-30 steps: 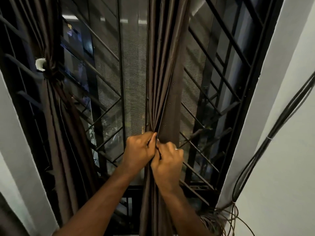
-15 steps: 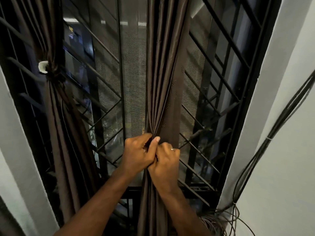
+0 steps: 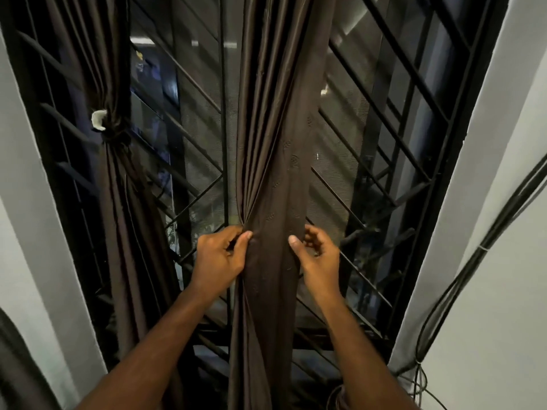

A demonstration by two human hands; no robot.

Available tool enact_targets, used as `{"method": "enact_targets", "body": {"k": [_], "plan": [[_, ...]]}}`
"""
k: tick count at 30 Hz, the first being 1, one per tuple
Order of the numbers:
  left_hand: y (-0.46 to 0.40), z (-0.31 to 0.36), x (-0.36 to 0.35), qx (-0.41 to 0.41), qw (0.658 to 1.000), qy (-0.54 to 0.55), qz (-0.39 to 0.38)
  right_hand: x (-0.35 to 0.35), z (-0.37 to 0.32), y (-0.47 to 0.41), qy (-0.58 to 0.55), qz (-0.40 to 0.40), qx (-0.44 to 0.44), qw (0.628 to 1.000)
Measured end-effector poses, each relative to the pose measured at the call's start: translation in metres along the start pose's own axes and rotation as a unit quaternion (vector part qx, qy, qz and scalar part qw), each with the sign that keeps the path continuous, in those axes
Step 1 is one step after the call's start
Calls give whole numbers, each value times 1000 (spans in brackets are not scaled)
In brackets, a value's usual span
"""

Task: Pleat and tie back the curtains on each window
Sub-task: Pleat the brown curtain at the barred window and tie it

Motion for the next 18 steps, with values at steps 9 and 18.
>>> {"method": "enact_targets", "body": {"k": [9, 18], "plan": [[0, 11, -6, 2, 997, -81, 16, -8, -37, 33, 182, 114, 107, 971], [-6, 6, -15, 24, 992, -128, 3, -29, -62, 59, 293, 107, 195, 930]]}}
Point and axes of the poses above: each hand's wrist, its own y-axis away from the middle knuckle, its own x-axis out of the back of the hand, z = x × y, the point moved 10 cm from there along -y, towards the middle knuckle, and after that the axes turned 13 degrees about -z, right-handed, at the moved point
